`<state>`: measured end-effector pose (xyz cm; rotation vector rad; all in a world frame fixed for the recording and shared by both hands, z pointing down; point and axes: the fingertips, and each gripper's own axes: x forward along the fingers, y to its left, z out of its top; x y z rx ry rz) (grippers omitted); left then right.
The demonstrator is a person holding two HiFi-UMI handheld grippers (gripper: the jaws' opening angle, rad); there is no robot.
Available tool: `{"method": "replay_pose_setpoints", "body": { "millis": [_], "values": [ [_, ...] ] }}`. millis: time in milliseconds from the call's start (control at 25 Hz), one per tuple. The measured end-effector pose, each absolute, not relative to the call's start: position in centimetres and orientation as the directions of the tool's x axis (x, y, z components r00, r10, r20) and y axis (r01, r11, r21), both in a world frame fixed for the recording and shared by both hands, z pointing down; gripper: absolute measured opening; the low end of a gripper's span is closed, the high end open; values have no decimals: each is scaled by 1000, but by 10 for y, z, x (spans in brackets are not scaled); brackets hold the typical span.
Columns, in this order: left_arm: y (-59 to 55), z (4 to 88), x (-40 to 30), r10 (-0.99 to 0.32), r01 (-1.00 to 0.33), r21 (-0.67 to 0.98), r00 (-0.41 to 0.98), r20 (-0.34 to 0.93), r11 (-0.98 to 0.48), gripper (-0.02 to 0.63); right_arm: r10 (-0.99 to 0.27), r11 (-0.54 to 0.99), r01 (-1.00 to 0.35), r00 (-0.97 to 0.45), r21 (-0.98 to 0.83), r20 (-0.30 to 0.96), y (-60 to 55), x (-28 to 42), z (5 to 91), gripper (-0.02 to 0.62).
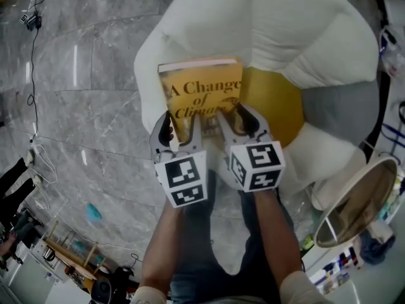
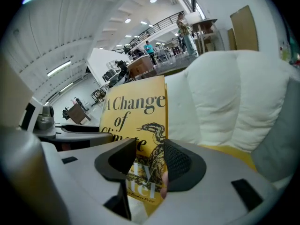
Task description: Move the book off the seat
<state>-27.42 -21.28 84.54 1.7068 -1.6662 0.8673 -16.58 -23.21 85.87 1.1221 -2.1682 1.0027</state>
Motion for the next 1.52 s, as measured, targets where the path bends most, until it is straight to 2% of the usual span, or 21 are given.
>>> {"method": "replay_pose_setpoints", "body": {
  "millis": [480, 1080, 1320, 1520],
  "values": [
    [-262, 604, -257, -789, -996, -55, 21, 614, -69, 247, -677, 417, -874, -482, -250, 556, -279, -147, 613, 188],
    [-255, 256, -175, -956, -980, -104, 140, 258, -172, 247, -903, 337, -937, -350, -96, 250, -260, -62, 261, 189],
    [-221, 182, -131, -968, -969, -109, 206, 145, -222, 245, -943, 292, -955, -296, -43, 155, -219, -18, 185, 189],
    [-197, 157, -59, -964, -956, -132, 254, 82, -263, 245, -961, 257, -966, -258, -27, 101, -191, 53, 160, 188]
  ]
}}
